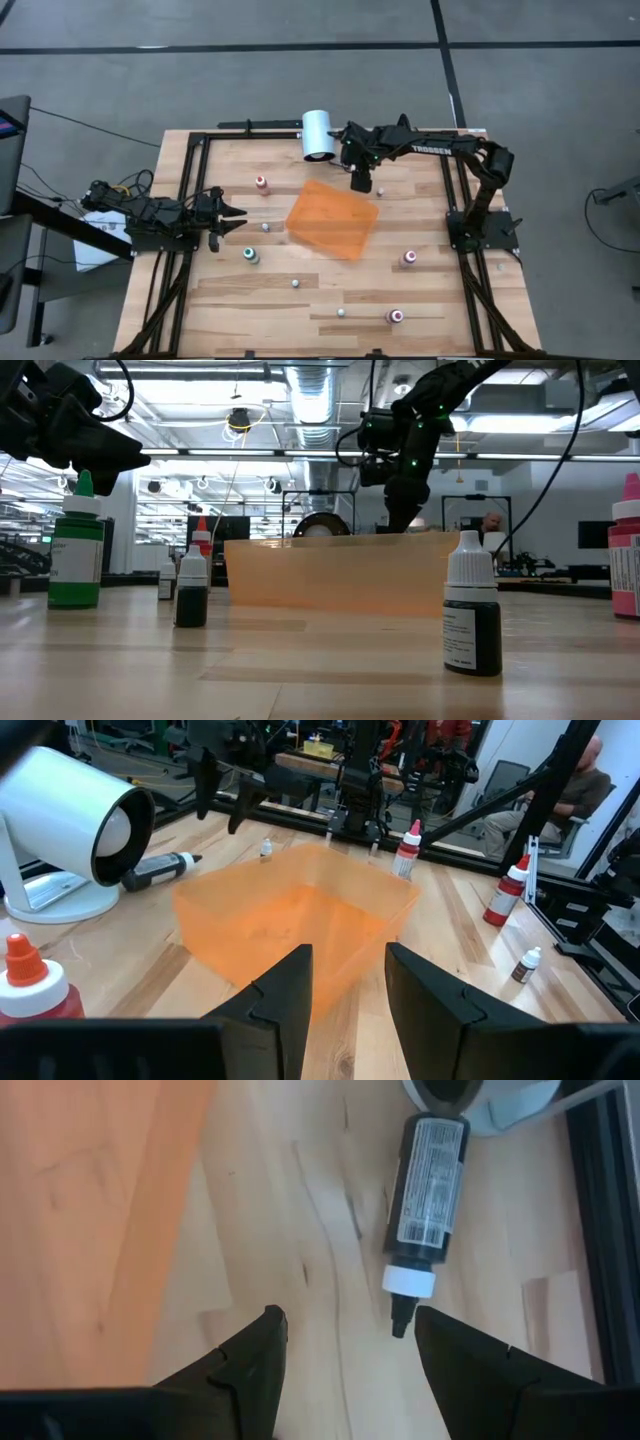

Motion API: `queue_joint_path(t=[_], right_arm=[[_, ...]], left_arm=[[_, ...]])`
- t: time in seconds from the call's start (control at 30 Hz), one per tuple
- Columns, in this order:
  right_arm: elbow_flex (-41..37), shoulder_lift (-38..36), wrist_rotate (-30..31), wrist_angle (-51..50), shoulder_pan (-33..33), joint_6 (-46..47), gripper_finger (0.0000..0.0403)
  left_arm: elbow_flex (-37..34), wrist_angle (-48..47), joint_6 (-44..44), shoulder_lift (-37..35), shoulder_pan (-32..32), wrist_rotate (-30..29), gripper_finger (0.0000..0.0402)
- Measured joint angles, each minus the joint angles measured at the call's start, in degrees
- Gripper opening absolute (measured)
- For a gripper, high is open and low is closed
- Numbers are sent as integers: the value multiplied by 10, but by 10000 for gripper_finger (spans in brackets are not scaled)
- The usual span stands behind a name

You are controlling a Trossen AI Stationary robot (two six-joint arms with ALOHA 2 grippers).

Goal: Pick & Place food coloring
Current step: Put the large black food coloring bottle into the bin

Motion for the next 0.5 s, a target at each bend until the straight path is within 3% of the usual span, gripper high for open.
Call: queue_joint_path(t=[0.5], right_arm=[[-33, 3, 0, 71, -32, -17, 201]], left_arm=[[0, 0, -4, 0, 0, 0, 119]])
